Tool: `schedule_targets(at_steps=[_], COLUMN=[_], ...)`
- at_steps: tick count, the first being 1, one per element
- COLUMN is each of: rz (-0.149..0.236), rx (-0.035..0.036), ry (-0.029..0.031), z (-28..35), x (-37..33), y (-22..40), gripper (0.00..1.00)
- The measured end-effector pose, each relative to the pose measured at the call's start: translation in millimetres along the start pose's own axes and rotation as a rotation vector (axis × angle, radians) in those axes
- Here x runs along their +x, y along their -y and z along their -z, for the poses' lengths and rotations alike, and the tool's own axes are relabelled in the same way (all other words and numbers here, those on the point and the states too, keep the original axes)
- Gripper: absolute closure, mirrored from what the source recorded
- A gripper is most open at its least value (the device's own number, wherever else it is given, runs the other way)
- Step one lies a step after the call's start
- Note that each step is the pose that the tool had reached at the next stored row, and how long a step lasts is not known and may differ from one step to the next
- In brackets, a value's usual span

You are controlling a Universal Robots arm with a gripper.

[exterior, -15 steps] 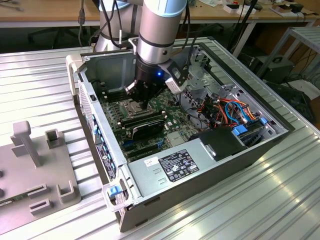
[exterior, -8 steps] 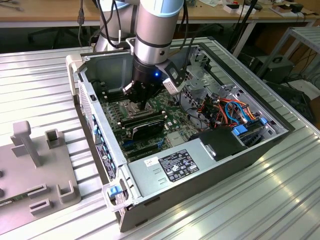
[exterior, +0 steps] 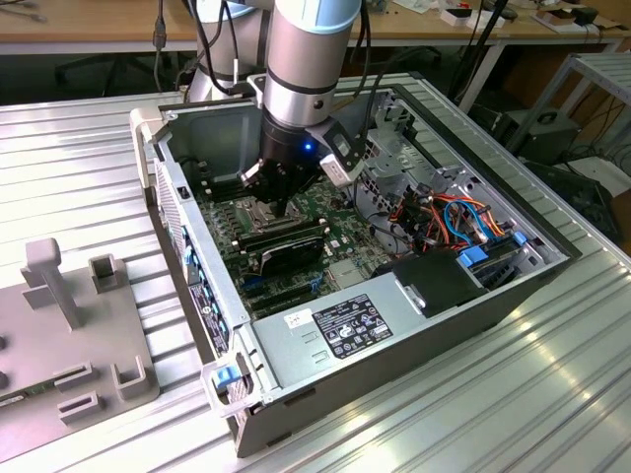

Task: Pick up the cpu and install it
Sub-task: 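Install the second cpu locking lever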

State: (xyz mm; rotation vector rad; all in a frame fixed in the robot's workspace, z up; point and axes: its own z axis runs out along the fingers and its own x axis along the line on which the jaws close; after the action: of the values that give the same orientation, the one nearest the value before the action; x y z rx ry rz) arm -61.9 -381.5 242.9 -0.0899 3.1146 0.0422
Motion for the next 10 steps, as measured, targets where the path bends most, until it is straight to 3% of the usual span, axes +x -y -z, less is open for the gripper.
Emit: schedule_targets(at_steps=[10], rz=[0.0], rx=[0.0], ry=[0.0], z=[0.2], x=[6.1], y=[-0.4], gripper=[0.89])
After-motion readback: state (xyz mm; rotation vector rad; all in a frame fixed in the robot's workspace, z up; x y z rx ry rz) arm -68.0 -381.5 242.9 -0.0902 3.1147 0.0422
